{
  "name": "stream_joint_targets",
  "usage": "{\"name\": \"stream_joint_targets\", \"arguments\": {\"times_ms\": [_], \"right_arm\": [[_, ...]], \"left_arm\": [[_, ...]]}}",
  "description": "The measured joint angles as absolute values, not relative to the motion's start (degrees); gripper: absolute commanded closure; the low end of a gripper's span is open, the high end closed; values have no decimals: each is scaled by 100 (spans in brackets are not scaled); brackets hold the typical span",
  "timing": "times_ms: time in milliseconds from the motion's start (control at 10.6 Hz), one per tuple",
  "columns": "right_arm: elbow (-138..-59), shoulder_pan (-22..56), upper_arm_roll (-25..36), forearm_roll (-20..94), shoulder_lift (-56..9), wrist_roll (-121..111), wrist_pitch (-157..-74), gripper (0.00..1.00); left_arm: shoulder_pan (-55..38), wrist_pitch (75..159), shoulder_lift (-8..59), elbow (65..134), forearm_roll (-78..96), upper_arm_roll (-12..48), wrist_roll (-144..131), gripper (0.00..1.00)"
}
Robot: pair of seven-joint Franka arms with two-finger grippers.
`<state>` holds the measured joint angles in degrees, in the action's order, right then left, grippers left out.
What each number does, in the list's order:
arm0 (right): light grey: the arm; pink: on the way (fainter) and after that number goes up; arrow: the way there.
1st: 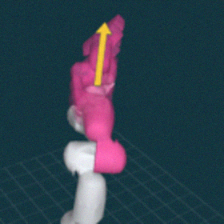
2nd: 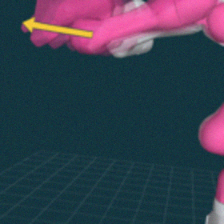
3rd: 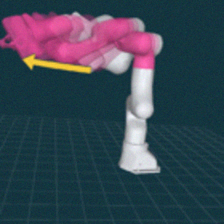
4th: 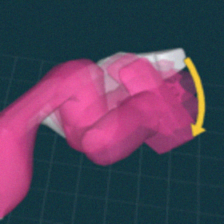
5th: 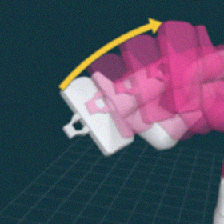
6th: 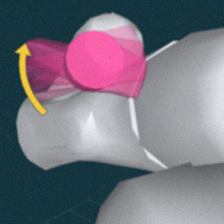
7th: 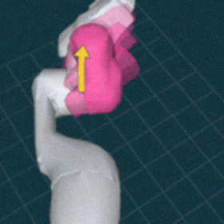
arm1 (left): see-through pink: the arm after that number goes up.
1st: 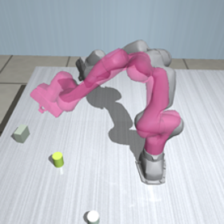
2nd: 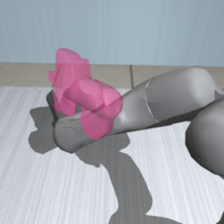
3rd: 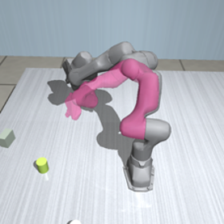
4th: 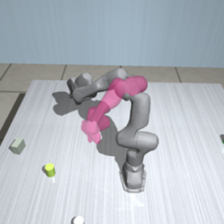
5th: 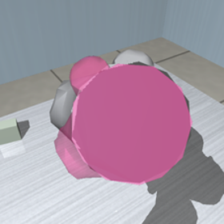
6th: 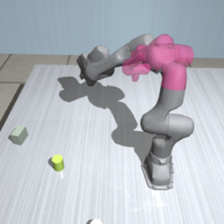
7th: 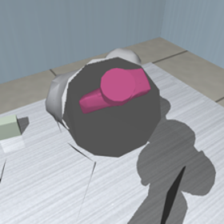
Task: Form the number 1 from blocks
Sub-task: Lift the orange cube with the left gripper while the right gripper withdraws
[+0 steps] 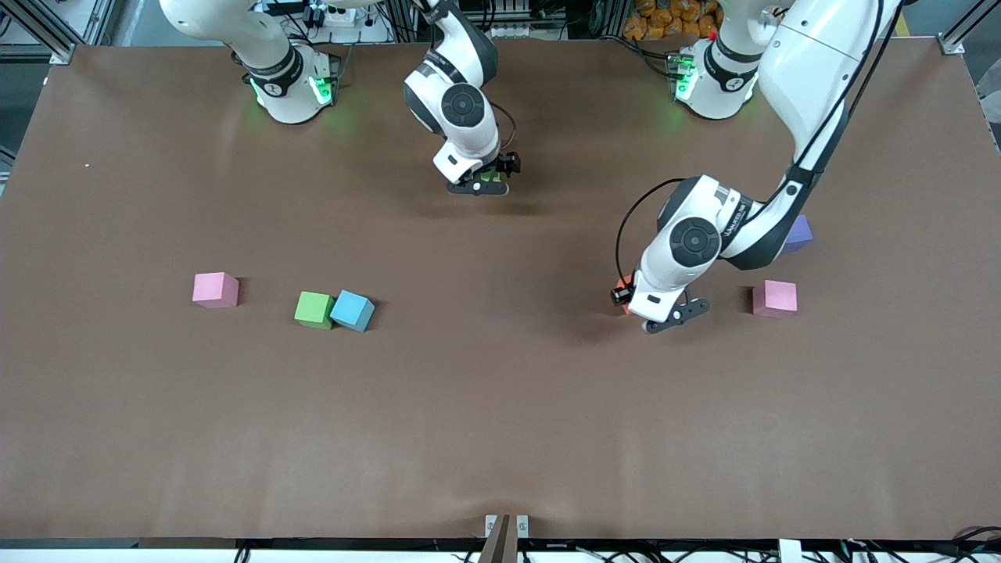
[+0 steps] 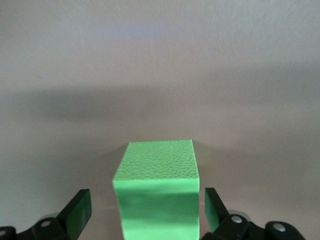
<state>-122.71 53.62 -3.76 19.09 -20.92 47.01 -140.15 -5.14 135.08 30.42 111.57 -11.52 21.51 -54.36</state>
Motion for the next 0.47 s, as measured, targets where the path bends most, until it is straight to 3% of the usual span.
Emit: {"name": "stream_joint_targets", "arguments": {"times_ms": [472], "right_arm": [[-12389, 3694, -590, 1322, -801, 4258, -13360, 0]], "left_arm": [[-795, 13508, 3117, 11008, -1152, 2158, -5536, 100]]}}
